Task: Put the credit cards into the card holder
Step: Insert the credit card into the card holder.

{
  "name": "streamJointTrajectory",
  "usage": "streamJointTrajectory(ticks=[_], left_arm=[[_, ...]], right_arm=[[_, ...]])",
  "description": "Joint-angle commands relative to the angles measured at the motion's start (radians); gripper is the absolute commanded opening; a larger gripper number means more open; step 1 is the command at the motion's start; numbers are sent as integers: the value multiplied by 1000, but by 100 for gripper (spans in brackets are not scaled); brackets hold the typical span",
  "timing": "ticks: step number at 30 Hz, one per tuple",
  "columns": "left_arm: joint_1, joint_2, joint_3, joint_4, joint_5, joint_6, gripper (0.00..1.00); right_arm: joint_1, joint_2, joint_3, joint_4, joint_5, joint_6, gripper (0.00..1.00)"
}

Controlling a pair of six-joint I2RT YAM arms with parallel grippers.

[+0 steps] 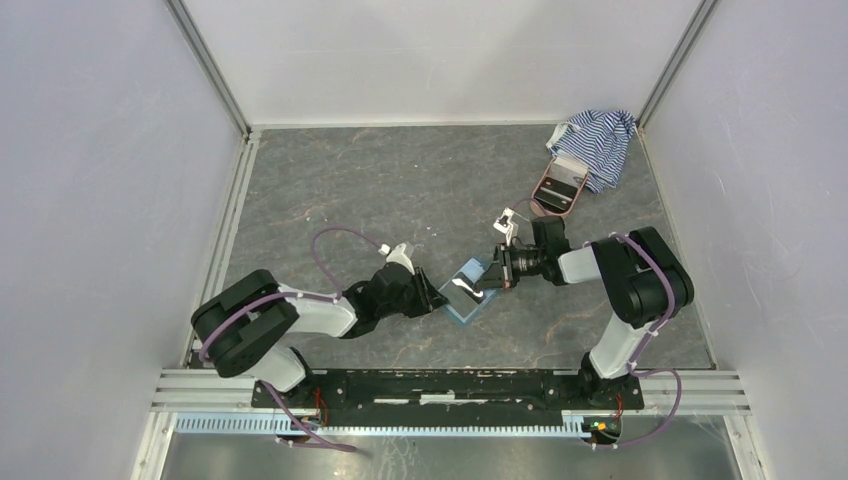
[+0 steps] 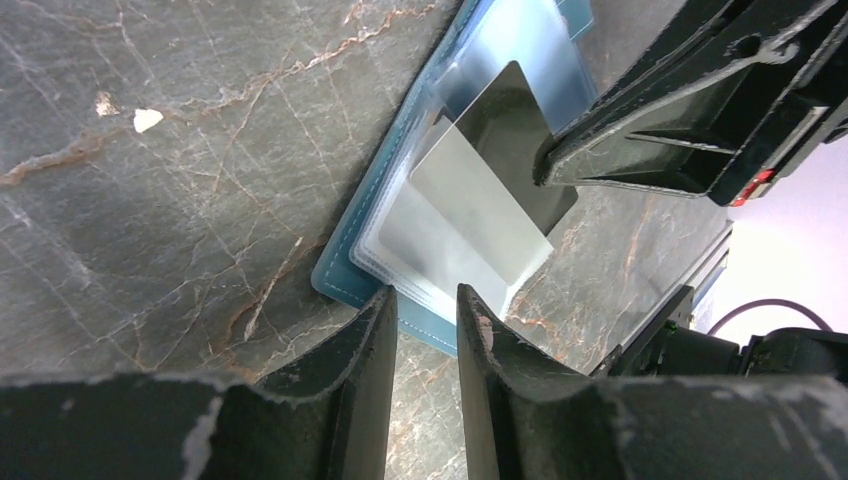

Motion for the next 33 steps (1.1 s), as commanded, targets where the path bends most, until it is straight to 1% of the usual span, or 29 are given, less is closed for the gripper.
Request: streamJointTrajectory(ticks=[1,11,24,33], left_arm=[[2,42,4,76,35,-24,35],[2,82,13,87,50,-31,34],[2,89,19,90,51,-29,34],[2,73,14,85,44,-28,34]], right_arm=[[20,17,28,-26,38,-58,0],[47,23,51,-89,66,-112,1],[94,16,75,-156,86,-178,1],[106,1,104,-224,89,-241,9]])
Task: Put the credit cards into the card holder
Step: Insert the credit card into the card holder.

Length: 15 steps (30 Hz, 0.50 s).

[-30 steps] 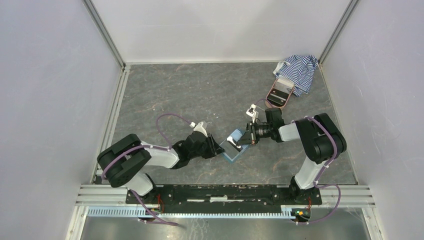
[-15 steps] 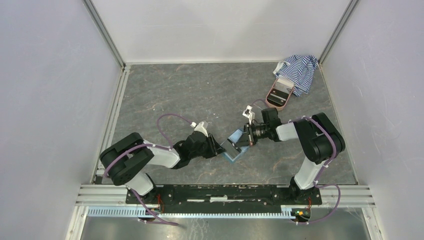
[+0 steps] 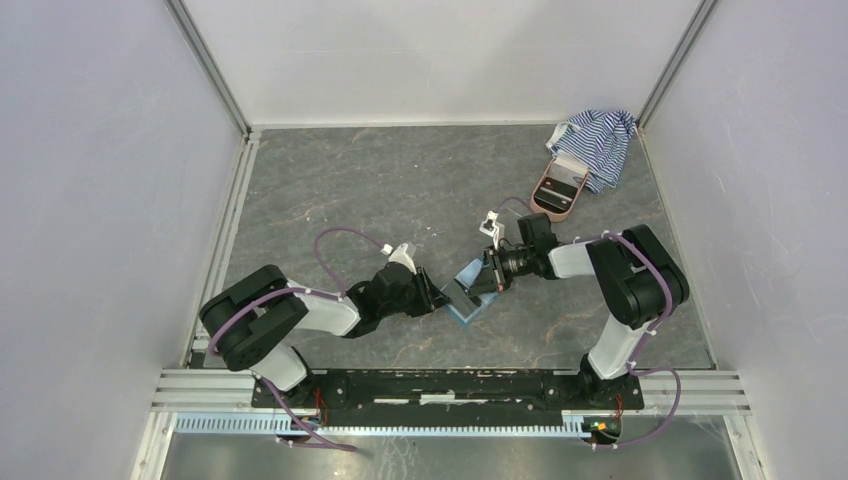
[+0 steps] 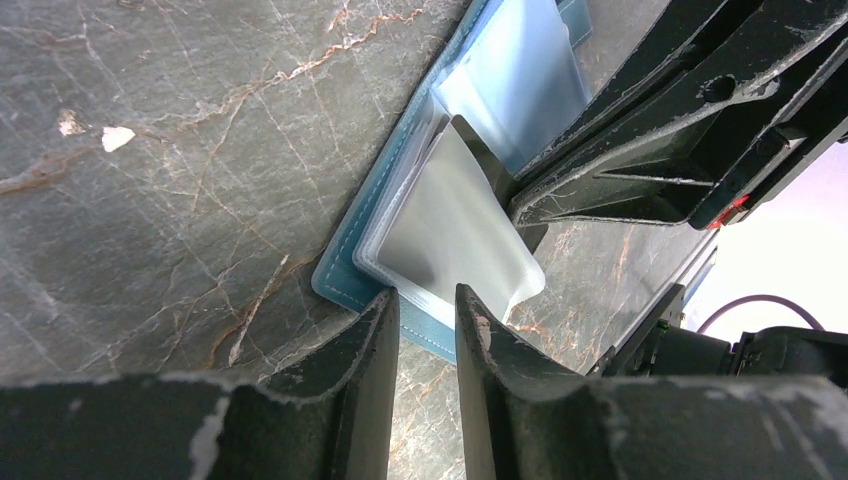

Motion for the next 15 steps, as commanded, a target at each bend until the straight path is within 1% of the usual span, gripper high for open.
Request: streamJointTrajectory(ticks=[1,7,15], left_arm=[[0,6,14,2,8,-21,34],[2,-28,4,-19,-4,-13,34],[7,-63,-6,-34,-12,-6,34]], right_arm=[[23,-15,27,-57,55,-95,10],[21,-75,94,-140,71,-185,20],[19,-136,141,-230,124,-282,25]])
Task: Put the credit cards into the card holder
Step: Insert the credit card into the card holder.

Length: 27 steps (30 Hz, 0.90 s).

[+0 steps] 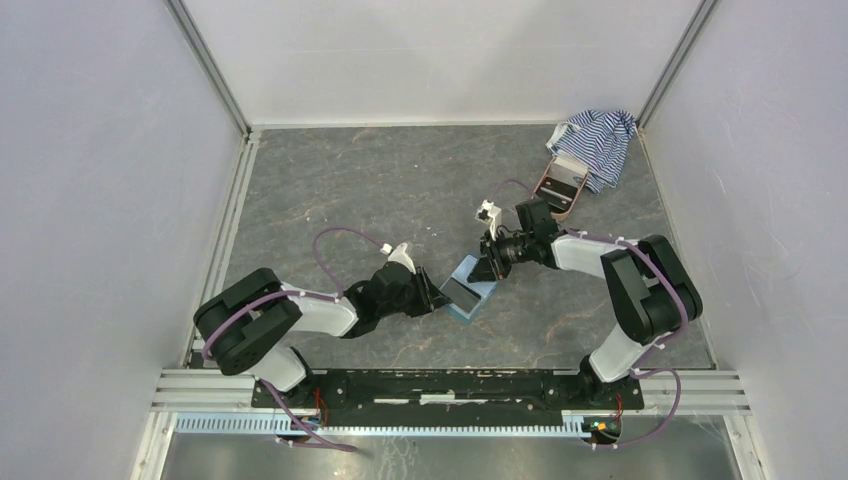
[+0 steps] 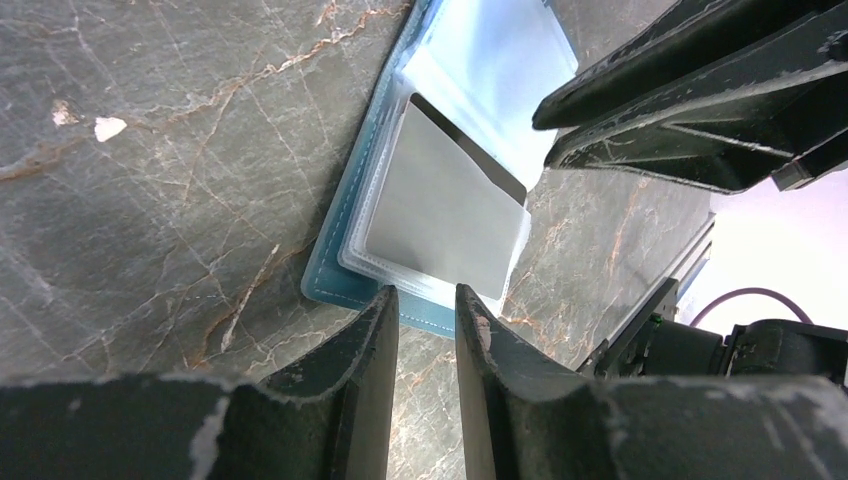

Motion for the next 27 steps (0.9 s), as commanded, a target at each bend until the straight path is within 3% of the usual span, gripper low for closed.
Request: streamJointTrajectory(ticks=[1,4,9,12,20,27], left_arm=[[8,-34,-5,-5,-11,-5,34],[8,-40,-5,-7,-10,-6,34],[8,-49,-5,-8,-9,-6,34],[8,-48,-2,-9,-7,-5,34],[7,-30,-7,5,2,-6,34],[9,-8,-4,18,10,-9,34]], right_arm=[[4,-44,41,-51,37,-90,26],[5,-52,45,-59,62,-115,24],[32,-18,56,-71,110,-147,6],[53,2,63,-83,155,-166,1],[89,20,71,-114,243,-206,0],[131,4,78,-156,219,-264,0]])
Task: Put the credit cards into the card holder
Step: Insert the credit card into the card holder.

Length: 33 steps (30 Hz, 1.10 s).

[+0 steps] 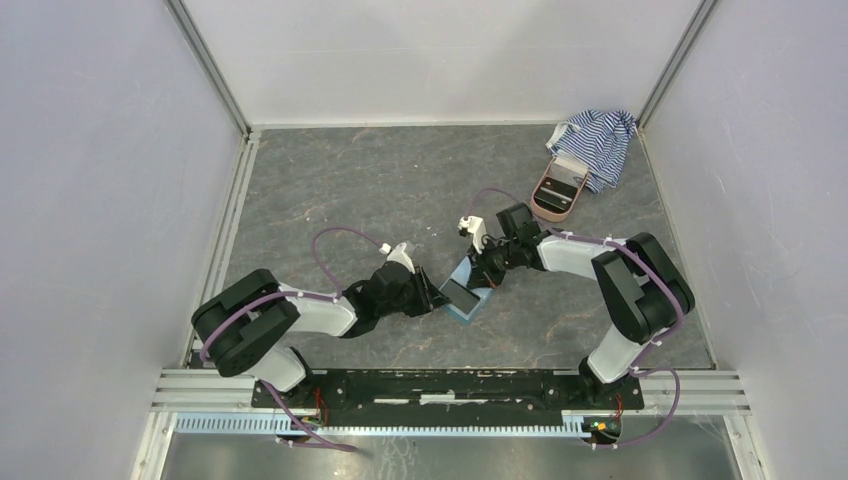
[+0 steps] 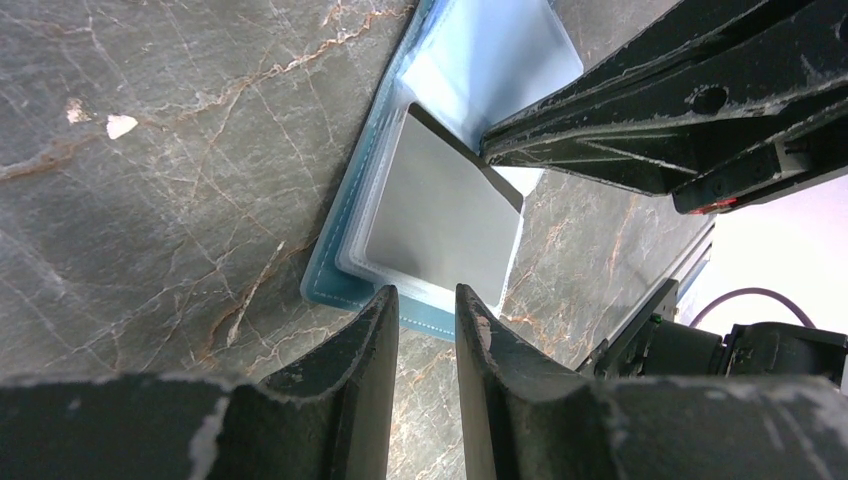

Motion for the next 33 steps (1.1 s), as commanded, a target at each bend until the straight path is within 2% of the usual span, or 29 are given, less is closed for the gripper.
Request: streamJointTrajectory(ticks=[1,8,14,18,23,28,33], left_arm=[[5,9,-3,37,8,-9,35],[8,-8,-6,36,10,-8,35],[8,-113,-14,-26,-6,10,39],[8,-223,-31,-105,-53,20,50],[8,-352,-103,-143,-103,-27,68],[8,-419,-229,-28,-108,-150,75],[6,-410,-263,46,-89,-223,78]], right_arm=[[30,-9,29,-38,1,-68,0],[48,-21,46,-58,10,-90,0],[1,-113,50,-46,35,-109,0],[-52,-155,27,-27,-12,-118,0],[-100,-124,21,-24,-59,-119,0],[-121,-83,23,-17,-70,-112,0],[-144,-36,21,-13,-72,-102,0]])
